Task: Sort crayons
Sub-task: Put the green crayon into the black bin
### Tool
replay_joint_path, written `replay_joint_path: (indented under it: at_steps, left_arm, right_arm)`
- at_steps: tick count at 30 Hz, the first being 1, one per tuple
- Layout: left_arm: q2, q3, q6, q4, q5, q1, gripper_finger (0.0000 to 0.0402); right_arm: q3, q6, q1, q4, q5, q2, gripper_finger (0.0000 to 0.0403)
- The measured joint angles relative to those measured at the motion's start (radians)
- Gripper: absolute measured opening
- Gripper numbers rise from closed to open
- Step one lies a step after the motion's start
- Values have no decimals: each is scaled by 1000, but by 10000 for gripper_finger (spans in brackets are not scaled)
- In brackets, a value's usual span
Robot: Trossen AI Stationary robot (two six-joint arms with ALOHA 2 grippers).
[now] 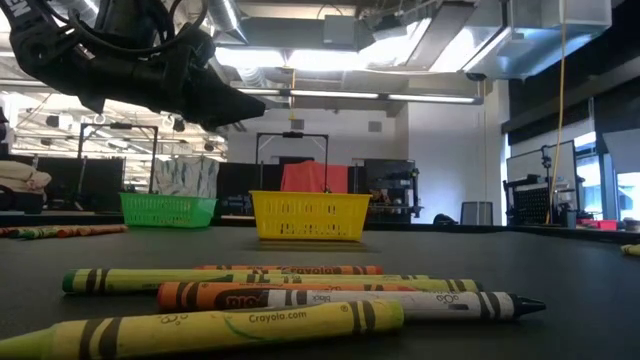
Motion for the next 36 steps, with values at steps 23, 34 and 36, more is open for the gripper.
replay_joint_path:
  at_steps: [23, 34, 36]
  left_arm:
    - [0, 0, -19, -5, -14, 0, 98]
    - [0, 1, -104, -216, -348, 16, 98]
    - [0, 1, -128, -272, -389, 29, 98]
  right_arm:
    - [1, -385, -289, -60, 274, -96, 165]
    - [-144, -1316, -823, 199, 620, -90, 166]
    - [-194, -1469, -941, 343, 603, -90, 166]
